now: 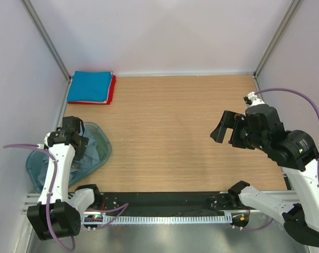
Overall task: Fold and stack the t-shirts
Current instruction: Grab the tshirt from the pile
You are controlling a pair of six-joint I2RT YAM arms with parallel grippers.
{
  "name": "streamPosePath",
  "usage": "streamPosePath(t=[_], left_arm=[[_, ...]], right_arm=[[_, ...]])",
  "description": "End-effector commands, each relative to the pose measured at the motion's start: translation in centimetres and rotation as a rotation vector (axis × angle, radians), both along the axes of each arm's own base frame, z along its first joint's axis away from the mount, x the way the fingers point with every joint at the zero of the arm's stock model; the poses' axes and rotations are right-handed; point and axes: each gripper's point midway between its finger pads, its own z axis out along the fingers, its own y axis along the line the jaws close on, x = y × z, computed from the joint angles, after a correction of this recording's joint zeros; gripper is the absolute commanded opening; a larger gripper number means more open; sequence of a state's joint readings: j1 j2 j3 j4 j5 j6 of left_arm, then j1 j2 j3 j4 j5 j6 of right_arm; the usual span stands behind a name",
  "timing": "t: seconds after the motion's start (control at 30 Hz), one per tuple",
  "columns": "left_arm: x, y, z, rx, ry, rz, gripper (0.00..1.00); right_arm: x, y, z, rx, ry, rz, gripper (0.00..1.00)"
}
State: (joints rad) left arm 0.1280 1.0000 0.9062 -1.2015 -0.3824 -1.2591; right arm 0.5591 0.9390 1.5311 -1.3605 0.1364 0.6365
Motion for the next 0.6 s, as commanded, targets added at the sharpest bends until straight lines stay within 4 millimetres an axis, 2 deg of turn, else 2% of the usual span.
streamPosePath(t=[0.0, 0.17, 0.23, 0.27, 0.43, 0.5, 0.57], left_arm=[[0.4, 3.8, 0.6, 0.161, -0.039, 0.143, 0.85], [4.3, 4.6, -0.6, 0.126, -0.119, 0.114, 0.86], [4.0, 4.9, -1.6, 0.118, -0.062, 0.146, 0.88], [3.7, 5.0, -2.7, 0.100, -0.005, 0.152, 0.88], [4.1, 5.5, -5.0, 0.102, 0.083, 0.128, 0.86], [4.0, 5.4, -5.8, 0.091, 0.128, 0.116, 0.77], [3.9, 5.4, -5.6, 0.086, 0.156, 0.103, 0.55]], right_arm=[[-0.5, -0.4, -0.3, -0.025, -0.002, 0.024, 1.00], [-0.9, -1.3, -0.4, -0.058, -0.001, 0.005, 1.00], [-0.9, -1.5, -0.2, -0.066, -0.008, 0.003, 1.00], [-0.9, -1.7, -0.1, -0.074, -0.010, 0.000, 1.00], [-0.9, -2.7, 0.5, -0.118, -0.027, -0.015, 1.00], [-0.7, -3.3, 1.4, -0.120, -0.063, -0.043, 1.00], [-0.6, -3.6, 2.6, -0.101, -0.115, -0.058, 1.00]])
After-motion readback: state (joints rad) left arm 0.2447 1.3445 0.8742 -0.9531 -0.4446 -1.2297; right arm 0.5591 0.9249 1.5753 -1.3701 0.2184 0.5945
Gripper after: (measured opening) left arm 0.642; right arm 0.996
